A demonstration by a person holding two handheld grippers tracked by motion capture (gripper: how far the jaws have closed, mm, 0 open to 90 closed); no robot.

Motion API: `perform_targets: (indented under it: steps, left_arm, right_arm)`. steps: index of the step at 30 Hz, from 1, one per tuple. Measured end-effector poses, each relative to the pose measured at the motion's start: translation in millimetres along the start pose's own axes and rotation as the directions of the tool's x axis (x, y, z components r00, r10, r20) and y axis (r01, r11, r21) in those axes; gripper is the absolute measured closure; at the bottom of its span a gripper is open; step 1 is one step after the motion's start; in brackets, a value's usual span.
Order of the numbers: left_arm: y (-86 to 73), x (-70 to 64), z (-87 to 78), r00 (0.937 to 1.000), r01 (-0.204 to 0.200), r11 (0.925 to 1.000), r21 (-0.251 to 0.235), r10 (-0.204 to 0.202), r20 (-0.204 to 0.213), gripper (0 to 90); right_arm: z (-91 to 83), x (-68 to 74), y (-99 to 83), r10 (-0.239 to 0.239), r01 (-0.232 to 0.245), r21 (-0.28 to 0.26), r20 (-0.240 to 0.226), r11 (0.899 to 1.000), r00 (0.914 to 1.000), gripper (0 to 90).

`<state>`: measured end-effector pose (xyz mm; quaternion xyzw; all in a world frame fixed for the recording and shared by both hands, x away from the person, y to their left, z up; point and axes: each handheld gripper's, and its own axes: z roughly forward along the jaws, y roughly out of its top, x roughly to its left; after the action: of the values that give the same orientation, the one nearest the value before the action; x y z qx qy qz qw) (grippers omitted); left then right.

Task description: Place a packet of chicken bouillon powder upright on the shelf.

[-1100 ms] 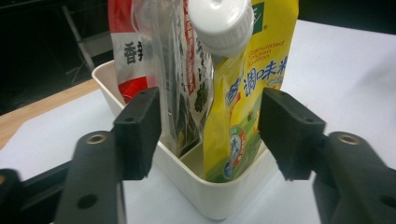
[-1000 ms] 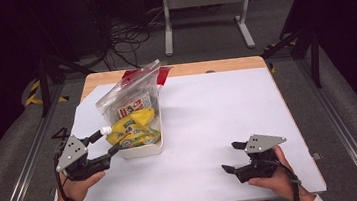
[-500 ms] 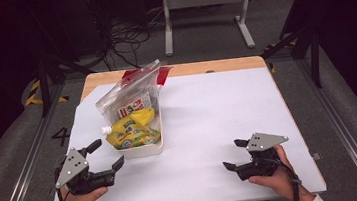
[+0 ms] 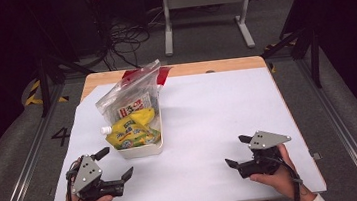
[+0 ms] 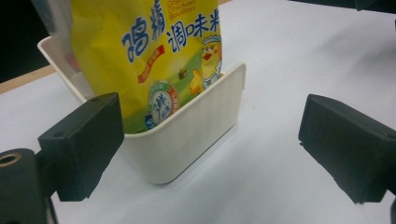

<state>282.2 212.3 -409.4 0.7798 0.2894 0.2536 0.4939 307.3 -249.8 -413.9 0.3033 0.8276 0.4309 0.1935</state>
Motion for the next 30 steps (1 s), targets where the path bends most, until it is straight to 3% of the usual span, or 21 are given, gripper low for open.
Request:
perform_targets:
  steps: [8, 20, 30]
  left_arm:
    - [-0.5, -7.7, 4.7, 0.9998, -0.012, 0.9999, 0.010, 0.012, 0.019, 7.9]
    - [0.2, -20.3, 19.0, 0.9959, -0.031, 0.9990, 0.033, 0.028, 0.086, 8.0]
    - [2.1, -26.5, 36.3, 0.9913, -0.063, 0.9966, 0.053, 0.057, 0.119, 7.9]
  right_arm:
    - [-1.9, -0.4, -0.6, -0.021, 0.021, 0.002, 0.016, 1.000, 0.9997, 12.5]
    - [-7.8, 0.9, -3.8, -0.058, 0.058, 0.015, 0.043, 0.998, 0.9974, 12.5]
    - [-19.4, -2.9, -14.6, -0.045, 0.043, 0.025, 0.079, 0.999, 0.9959, 12.6]
